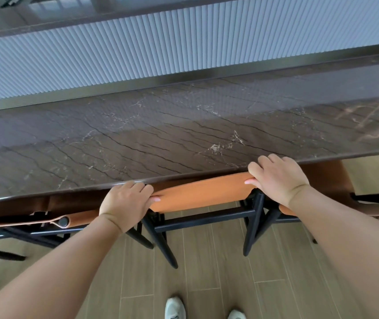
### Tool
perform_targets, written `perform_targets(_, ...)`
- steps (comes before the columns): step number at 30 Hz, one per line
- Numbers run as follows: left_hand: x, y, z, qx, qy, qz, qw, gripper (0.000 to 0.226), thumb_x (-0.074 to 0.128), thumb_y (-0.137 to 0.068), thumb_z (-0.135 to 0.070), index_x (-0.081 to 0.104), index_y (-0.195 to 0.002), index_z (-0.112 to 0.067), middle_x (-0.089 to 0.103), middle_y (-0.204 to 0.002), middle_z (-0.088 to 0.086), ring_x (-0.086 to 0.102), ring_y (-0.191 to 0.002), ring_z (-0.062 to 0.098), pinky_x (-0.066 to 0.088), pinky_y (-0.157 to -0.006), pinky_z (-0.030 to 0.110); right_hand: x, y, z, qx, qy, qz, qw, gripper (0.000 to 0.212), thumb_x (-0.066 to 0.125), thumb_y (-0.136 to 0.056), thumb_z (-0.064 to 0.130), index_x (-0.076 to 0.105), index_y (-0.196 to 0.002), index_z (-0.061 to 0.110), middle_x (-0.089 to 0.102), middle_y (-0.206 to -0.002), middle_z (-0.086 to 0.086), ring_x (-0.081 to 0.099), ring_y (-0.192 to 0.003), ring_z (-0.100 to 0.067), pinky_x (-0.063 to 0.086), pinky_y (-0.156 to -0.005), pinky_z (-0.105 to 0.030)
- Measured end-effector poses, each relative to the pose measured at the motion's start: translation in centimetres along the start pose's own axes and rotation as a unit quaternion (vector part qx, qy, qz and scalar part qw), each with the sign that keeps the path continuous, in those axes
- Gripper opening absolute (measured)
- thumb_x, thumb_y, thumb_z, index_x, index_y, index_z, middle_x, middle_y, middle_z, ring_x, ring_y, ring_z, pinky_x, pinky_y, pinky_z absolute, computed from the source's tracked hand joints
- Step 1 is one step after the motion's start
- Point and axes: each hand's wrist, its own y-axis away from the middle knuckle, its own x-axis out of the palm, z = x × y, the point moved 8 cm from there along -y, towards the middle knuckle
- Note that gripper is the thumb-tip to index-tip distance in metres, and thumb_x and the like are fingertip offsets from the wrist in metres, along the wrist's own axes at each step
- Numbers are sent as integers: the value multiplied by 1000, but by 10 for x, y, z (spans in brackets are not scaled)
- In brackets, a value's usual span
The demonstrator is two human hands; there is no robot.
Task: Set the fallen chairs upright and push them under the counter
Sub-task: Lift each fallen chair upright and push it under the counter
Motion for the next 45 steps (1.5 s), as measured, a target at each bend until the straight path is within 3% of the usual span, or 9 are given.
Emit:
perform_targets(4,5,1,21,13,2,-15,1000,66,12,-104,-51,59,-77,-14,55,-65,3,55,-56,27,44,-46,34,-3,-3,21,-10,-13,-8,1000,38,74,-83,38,53,-87,7,48,-66,-9,49,-57,-31,35,-44,-34)
perform_targets(10,11,-7,43,29,-13,-22,999,45,37,-95,-46,59,-78,-11,55,-67,6,56,-58,31,43,-48,36,-9,-19,28,2,-2,-3,1000,34,71,-86,38,56,-86,8,50,-66,-7,51,-59,-28,31,-46,-32)
perform_targets(22,21,0,62,-4,-16,1,1000,48,34,-96,-48,58,-78,-11,53,-68,7,53,-59,31,41,-49,37,-12,-22,47,1,-25,-33,999,31,71,-88,33,55,-81,8,49,-64,-7,49,-57,-29,32,-46,-33)
perform_targets(25,22,11,53,-9,-8,-14,1000,43,39,-97,-47,56,-78,-12,50,-67,5,50,-57,30,39,-48,36,-9,-14,50,9,-34,-22,999,29,75,-86,31,55,-79,10,50,-65,-5,50,-58,-28,36,-47,-34)
perform_targets(29,21,24,31,-35,5,-21,999,37,42,-95,-41,57,-78,-12,52,-66,5,53,-57,31,41,-49,37,1,-2,47,12,-41,-9,999,30,83,-78,24,55,-77,11,50,-64,-4,50,-56,-28,28,-50,-32)
perform_targets(37,30,19,-3,-58,-12,34,998,35,46,-95,-43,55,-77,-15,48,-66,2,47,-56,26,35,-48,35,12,5,18,-6,-28,-12,1000,30,81,-79,26,58,-80,8,53,-67,-7,52,-58,-29,28,-52,-33)
perform_targets(45,32,15,-22,-48,-12,31,998,44,38,-101,-45,55,-75,-15,46,-64,2,43,-54,25,31,-47,34,25,13,4,-5,-24,-10,1000,28,72,-87,32,57,-83,8,52,-68,-7,50,-59,-29,29,-51,-34)
